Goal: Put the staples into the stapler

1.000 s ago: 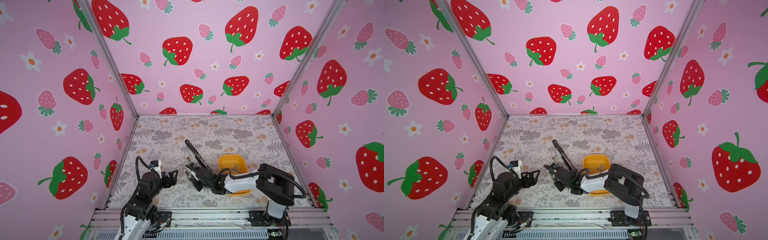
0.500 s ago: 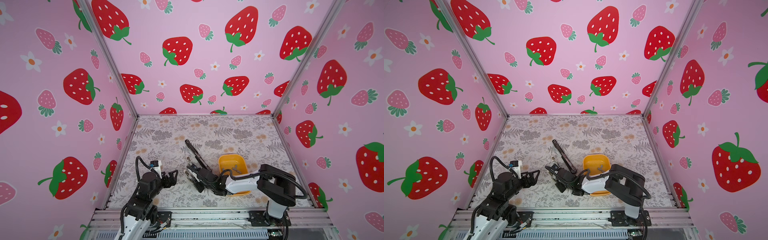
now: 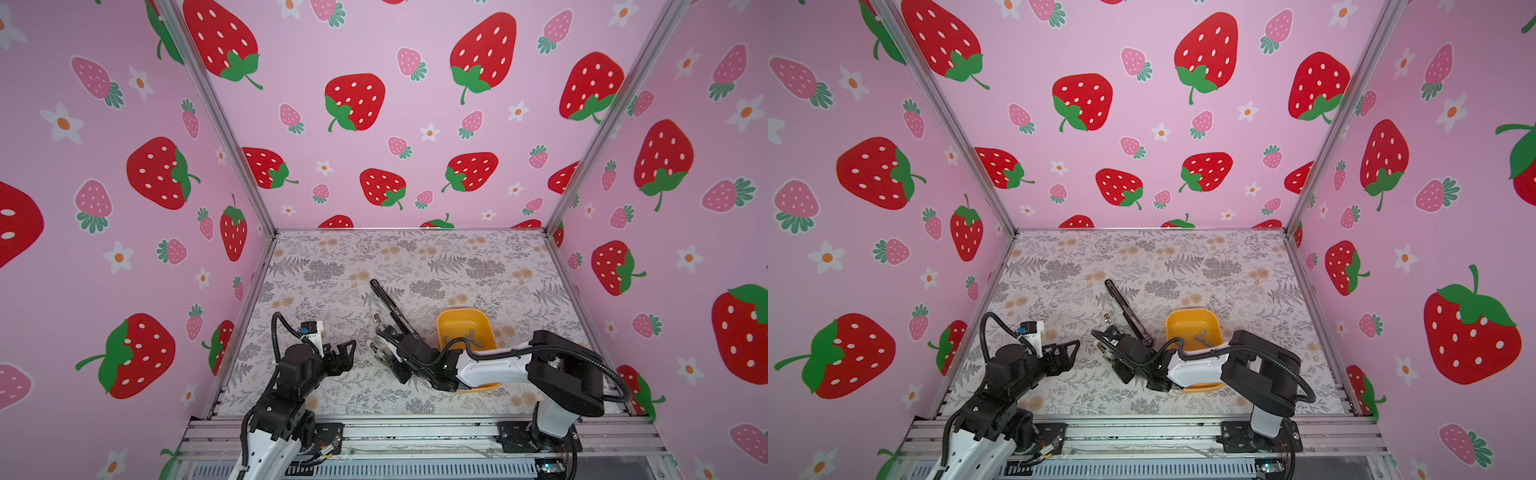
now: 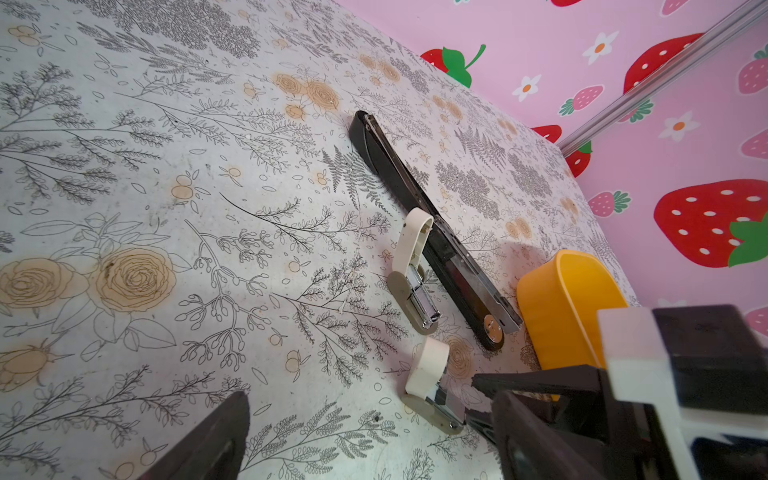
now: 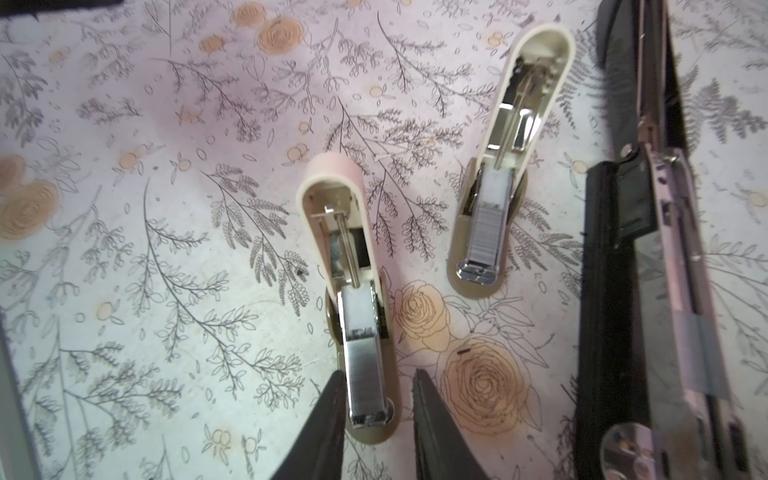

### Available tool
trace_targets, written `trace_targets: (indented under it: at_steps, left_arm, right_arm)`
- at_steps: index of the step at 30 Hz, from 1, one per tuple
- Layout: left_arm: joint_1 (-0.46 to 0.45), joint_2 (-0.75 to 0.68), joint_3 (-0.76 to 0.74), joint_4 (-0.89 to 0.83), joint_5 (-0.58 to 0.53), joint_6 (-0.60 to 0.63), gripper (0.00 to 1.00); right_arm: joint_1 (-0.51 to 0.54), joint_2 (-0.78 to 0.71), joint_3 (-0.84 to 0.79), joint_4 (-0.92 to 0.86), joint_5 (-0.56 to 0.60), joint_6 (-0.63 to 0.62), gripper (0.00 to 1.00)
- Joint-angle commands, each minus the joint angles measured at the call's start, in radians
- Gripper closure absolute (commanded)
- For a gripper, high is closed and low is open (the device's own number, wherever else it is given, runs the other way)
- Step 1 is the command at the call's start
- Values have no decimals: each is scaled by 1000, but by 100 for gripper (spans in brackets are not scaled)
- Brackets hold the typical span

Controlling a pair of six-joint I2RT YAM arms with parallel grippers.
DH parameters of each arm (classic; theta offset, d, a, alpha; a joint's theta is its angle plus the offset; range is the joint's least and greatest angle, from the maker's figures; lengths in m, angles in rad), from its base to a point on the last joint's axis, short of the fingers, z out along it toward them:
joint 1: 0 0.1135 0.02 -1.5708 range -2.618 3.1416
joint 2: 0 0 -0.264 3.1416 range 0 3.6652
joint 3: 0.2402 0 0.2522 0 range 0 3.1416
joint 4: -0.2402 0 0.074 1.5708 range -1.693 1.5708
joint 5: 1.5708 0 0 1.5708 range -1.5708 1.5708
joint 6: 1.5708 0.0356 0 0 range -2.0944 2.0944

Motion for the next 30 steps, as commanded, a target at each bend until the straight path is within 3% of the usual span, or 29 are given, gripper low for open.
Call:
trace_targets:
  at_steps: [1,17,30]
  left_arm:
    - [-3,1,35,-5,-14,-2,8]
    - [-3,22,38,4,-14,-1,7]
    - [-4,31,39,11,-10,-1,7]
  right_arm:
    - [6,-22,-5,11,26,-15,71]
    - [0,95,46,-5,28,-4,78]
    - [0,43,52,11,90,-19,78]
